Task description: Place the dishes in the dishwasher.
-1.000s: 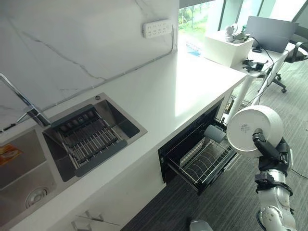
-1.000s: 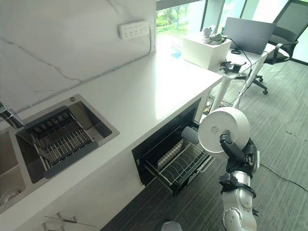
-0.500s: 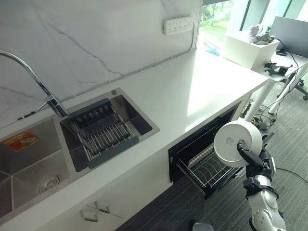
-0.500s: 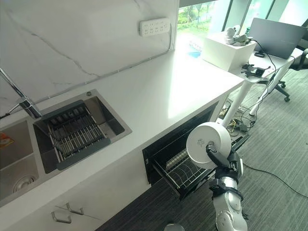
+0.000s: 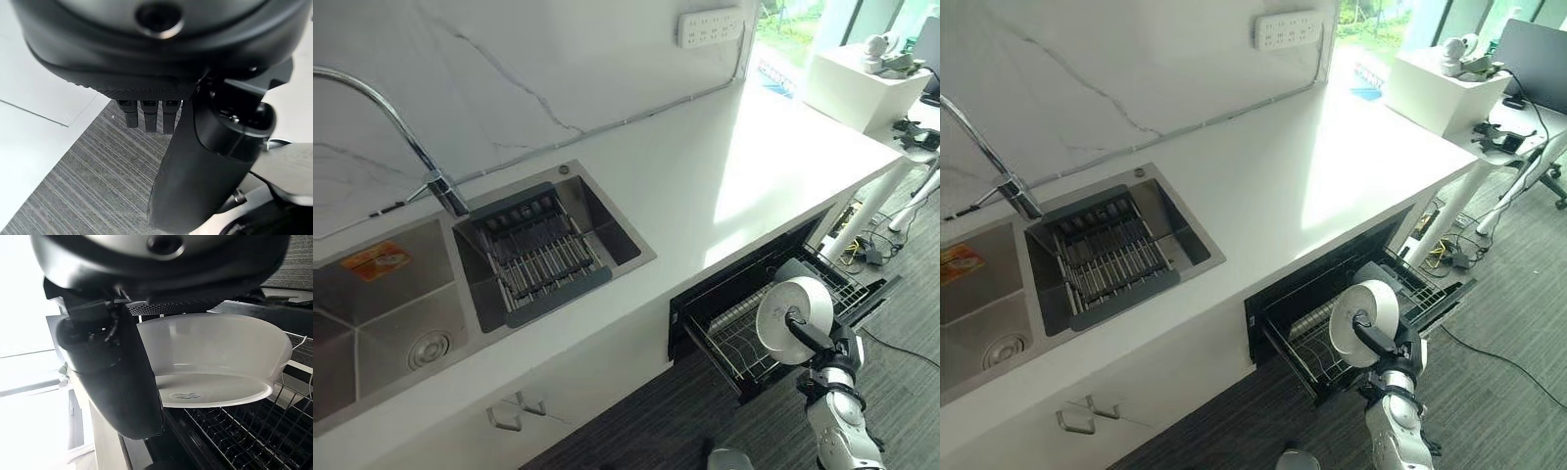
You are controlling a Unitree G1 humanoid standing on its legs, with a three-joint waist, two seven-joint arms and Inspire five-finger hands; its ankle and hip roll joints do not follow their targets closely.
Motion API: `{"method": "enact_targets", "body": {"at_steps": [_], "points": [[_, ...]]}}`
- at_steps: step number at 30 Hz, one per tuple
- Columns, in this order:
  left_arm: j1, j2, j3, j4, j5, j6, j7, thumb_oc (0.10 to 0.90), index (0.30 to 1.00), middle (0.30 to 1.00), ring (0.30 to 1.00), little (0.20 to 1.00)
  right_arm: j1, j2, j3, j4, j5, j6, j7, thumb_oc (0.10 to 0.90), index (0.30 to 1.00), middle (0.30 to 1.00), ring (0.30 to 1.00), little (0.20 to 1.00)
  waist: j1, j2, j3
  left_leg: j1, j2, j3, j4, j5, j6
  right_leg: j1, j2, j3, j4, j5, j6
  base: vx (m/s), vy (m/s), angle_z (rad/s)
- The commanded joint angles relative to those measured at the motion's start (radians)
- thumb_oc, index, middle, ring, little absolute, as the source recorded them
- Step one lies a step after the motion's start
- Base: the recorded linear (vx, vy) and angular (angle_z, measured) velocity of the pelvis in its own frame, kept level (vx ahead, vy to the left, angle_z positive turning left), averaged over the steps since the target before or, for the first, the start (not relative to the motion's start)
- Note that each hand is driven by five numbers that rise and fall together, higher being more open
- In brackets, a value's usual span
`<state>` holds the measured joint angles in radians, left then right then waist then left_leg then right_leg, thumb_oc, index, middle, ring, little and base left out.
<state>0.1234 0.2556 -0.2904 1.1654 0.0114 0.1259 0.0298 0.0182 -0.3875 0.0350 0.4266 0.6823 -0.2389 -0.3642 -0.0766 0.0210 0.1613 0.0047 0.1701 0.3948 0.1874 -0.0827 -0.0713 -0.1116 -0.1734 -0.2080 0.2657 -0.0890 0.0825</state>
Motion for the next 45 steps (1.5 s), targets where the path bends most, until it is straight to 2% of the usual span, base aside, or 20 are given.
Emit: {"method": "enact_targets", "body": {"at_steps": [1, 8, 13, 14, 17, 20, 22, 24, 27, 28, 29, 33, 34, 35, 40, 41, 42, 44, 45], "points": [[-0.031, -0.009, 0.007, -0.037, -0.022, -0.015, -0.027, 0.8, 0.9, 0.9, 0.9, 0.9, -0.136, -0.07, -0.047, -0.064, -0.094, -0.065, 0.017, 0.4, 0.3, 0.3, 0.3, 0.3, 0.009, -0.022, 0.002, -0.052, -0.003, -0.077, 0.113, -0.136, 0.009, 0.068, -0.018, -0.097, 0.034, -0.127, 0.026, 0.02, 0.028, 0.07], [-0.021, -0.001, 0.019, -0.035, -0.026, -0.022, -0.022, 0.8, 0.9, 0.9, 0.9, 0.9, -0.169, -0.116, -0.057, -0.056, -0.179, -0.031, 0.033, 0.4, 0.3, 0.3, 0.3, 0.3, 0.029, -0.026, 0.004, -0.053, -0.009, -0.086, 0.113, -0.138, 0.011, 0.077, -0.024, -0.114, 0.034, -0.128, 0.027, 0.03, 0.015, 0.1], [-0.018, 0.011, 0.03, -0.039, -0.017, -0.024, -0.027, 0.8, 0.9, 0.9, 0.9, 0.9, -0.204, -0.164, -0.05, -0.059, -0.284, -0.004, 0.012, 0.4, 0.3, 0.3, 0.3, 0.3, 0.046, -0.026, 0.009, -0.062, -0.015, -0.098, 0.113, -0.137, 0.012, 0.079, -0.028, -0.129, 0.034, -0.128, 0.027, 0.03, 0.009, 0.13], [-0.018, 0.014, 0.031, -0.044, -0.016, -0.021, -0.025, 0.8, 0.9, 0.9, 0.9, 0.9, -0.226, -0.183, -0.034, -0.054, -0.356, 0.024, -0.022, 0.4, 0.3, 0.3, 0.3, 0.3, 0.055, -0.025, 0.012, -0.066, -0.019, -0.104, 0.113, -0.137, 0.013, 0.081, -0.029, -0.133, 0.034, -0.128, 0.027, 0.04, 0.013, 0.07], [-0.018, 0.02, 0.031, -0.047, -0.015, -0.024, -0.027, 0.8, 0.9, 0.9, 0.9, 0.9, -0.256, -0.207, -0.011, -0.04, -0.438, 0.064, -0.057, 0.4, 0.3, 0.3, 0.3, 0.3, 0.063, -0.022, 0.017, -0.072, -0.023, -0.112, 0.113, -0.136, 0.016, 0.083, -0.029, -0.136, 0.034, -0.127, 0.026, 0.02, 0.008, 0.17], [-0.028, 0.033, 0.029, -0.06, -0.021, -0.018, -0.033, 0.8, 0.9, 0.9, 0.9, 0.9, -0.287, -0.243, 0.027, -0.024, -0.589, 0.142, -0.093, 0.4, 0.3, 0.3, 0.3, 0.3, 0.074, -0.013, 0.034, -0.09, -0.025, -0.12, 0.113, -0.128, 0.019, 0.081, -0.03, -0.147, 0.034, -0.124, 0.021, -0.04, 0.02, 0.15], [-0.053, 0.046, 0.025, -0.062, -0.033, -0.03, -0.037, 0.8, 0.9, 0.9, 0.9, 0.9, -0.34, -0.283, 0.077, 0.024, -0.683, 0.164, -0.115, 0.4, 0.3, 0.3, 0.3, 0.3, 0.085, -0.003, 0.053, -0.113, -0.026, -0.128, 0.113, -0.117, 0.02, 0.075, -0.026, -0.161, 0.034, -0.121, 0.012, -0.11, 0.028, 0.27], [-0.093, 0.067, 0.025, -0.066, -0.059, -0.028, -0.038, 0.8, 0.9, 0.9, 0.9, 0.9, -0.399, -0.336, 0.132, 0.111, -0.799, 0.179, -0.111, 0.4, 0.3, 0.3, 0.3, 0.3, 0.102, 0.01, 0.083, -0.125, -0.031, -0.163, 0.113, -0.125, 0.015, 0.095, -0.015, -0.169, 0.034, -0.141, 0.008, -0.04, -0.021, 0.47], [-0.081, 0.083, 0.054, -0.074, -0.064, -0.029, -0.043, 0.8, 0.9, 0.9, 0.9, 0.9, -0.382, -0.353, 0.188, 0.216, -0.916, 0.186, -0.21, 0.4, 0.3, 0.3, 0.3, 0.3, 0.121, 0.024, 0.098, -0.12, -0.035, -0.179, 0.113, -0.116, 0.016, 0.121, -0.019, -0.194, 0.034, -0.138, 0.004, 0.02, -0.035, 0.61], [-0.08, 0.088, 0.055, -0.065, -0.086, -0.043, -0.05, 0.8, 0.9, 0.9, 0.9, 0.9, -0.412, -0.354, 0.219, 0.291, -0.967, 0.197, -0.292, 0.4, 0.3, 0.3, 0.3, 0.3, 0.133, 0.04, 0.108, -0.13, -0.037, -0.191, 0.113, -0.11, 0.015, 0.121, -0.019, -0.205, 0.034, -0.139, -0.002, -0.02, -0.007, 0.47], [-0.083, 0.091, 0.054, -0.065, -0.093, -0.046, -0.052, 0.8, 0.9, 0.9, 0.9, 0.9, -0.422, -0.355, 0.224, 0.301, -0.979, 0.2, -0.298, 0.4, 0.3, 0.3, 0.3, 0.3, 0.135, 0.044, 0.113, -0.134, -0.037, -0.193, 0.113, -0.108, 0.014, 0.118, -0.019, -0.207, 0.034, -0.138, -0.003, -0.08, 0.002, 0.35], [-0.113, 0.107, 0.057, -0.072, -0.089, -0.068, -0.07, 0.8, 0.9, 0.9, 0.9, 0.9, -0.477, -0.364, 0.27, 0.335, -1.088, 0.274, -0.39, 0.4, 0.3, 0.3, 0.3, 0.3, 0.149, 0.07, 0.153, -0.165, -0.042, -0.214, 0.113, -0.096, 0.017, 0.098, -0.014, -0.211, 0.034, -0.13, -0.008, -0.1, -0.003, 0.08], [-0.121, 0.109, 0.049, -0.068, -0.093, -0.08, -0.069, 0.8, 0.9, 0.9, 0.9, 0.9, -0.491, -0.371, 0.284, 0.356, -1.105, 0.29, -0.431, 0.4, 0.3, 0.3, 0.3, 0.3, 0.153, 0.075, 0.163, -0.172, -0.043, -0.222, 0.113, -0.093, 0.019, 0.095, -0.012, -0.211, 0.036, -0.131, -0.009, -0.21, -0.039, 0.17], [-0.148, 0.116, 0.032, -0.049, -0.13, -0.109, -0.062, 0.8, 0.9, 0.9, 0.9, 0.9, -0.548, -0.385, 0.326, 0.425, -1.112, 0.327, -0.499, 0.4, 0.3, 0.3, 0.3, 0.3, 0.166, 0.084, 0.191, -0.205, -0.054, -0.24, 0.113, -0.083, 0.019, 0.049, -0.017, -0.202, 0.085, -0.149, -0.014, -0.21, -0.036, 0.17], [-0.183, 0.12, 0.027, -0.032, -0.184, -0.122, -0.059, 0.8, 0.9, 0.9, 0.9, 0.9, -0.607, -0.392, 0.382, 0.497, -1.134, 0.459, -0.571, 0.4, 0.3, 0.3, 0.3, 0.3, 0.18, 0.098, 0.238, -0.239, -0.069, -0.258, 0.113, -0.073, 0.024, 0.006, -0.018, -0.191, 0.146, -0.175, -0.022, -0.11, -0.022, 0.07], [-0.187, 0.122, 0.027, -0.033, -0.195, -0.122, -0.057, 0.8, 0.9, 0.9, 0.9, 0.9, -0.621, -0.393, 0.393, 0.507, -1.123, 0.499, -0.575, 0.4, 0.3, 0.3, 0.3, 0.3, 0.183, 0.099, 0.246, -0.246, -0.07, -0.259, 0.113, -0.072, 0.026, -0.001, -0.018, -0.191, 0.153, -0.178, -0.022, -0.05, -0.023, 0.1], [-0.188, 0.122, 0.027, -0.034, -0.196, -0.122, -0.057, 0.8, 0.9, 0.9, 0.9, 0.9, -0.625, -0.393, 0.395, 0.509, -1.122, 0.503, -0.573, 0.4, 0.3, 0.3, 0.3, 0.3, 0.183, 0.099, 0.247, -0.247, -0.071, -0.259, 0.113, -0.072, 0.026, -0.003, -0.018, -0.191, 0.155, -0.179, -0.022, -0.06, -0.022, 0.08], [-0.203, 0.126, 0.024, -0.036, -0.209, -0.128, -0.054, 0.8, 0.9, 0.9, 0.9, 0.9, -0.652, -0.399, 0.421, 0.54, -1.092, 0.574, -0.559, 0.4, 0.3, 0.3, 0.3, 0.3, 0.192, 0.103, 0.264, -0.27, -0.075, -0.262, 0.113, -0.067, 0.029, -0.031, -0.02, -0.19, 0.175, -0.185, -0.022, -0.1, -0.023, 0.1], [-0.207, 0.126, 0.023, -0.033, -0.212, -0.132, -0.053, 0.8, 0.9, 0.9, 0.9, 0.9, -0.66, -0.398, 0.428, 0.552, -1.082, 0.589, -0.546, 0.4, 0.3, 0.3, 0.3, 0.3, 0.194, 0.103, 0.266, -0.278, -0.077, -0.263, 0.113, -0.066, 0.03, -0.041, -0.02, -0.188, 0.182, -0.188, -0.022, -0.11, -0.025, 0.06]]}}
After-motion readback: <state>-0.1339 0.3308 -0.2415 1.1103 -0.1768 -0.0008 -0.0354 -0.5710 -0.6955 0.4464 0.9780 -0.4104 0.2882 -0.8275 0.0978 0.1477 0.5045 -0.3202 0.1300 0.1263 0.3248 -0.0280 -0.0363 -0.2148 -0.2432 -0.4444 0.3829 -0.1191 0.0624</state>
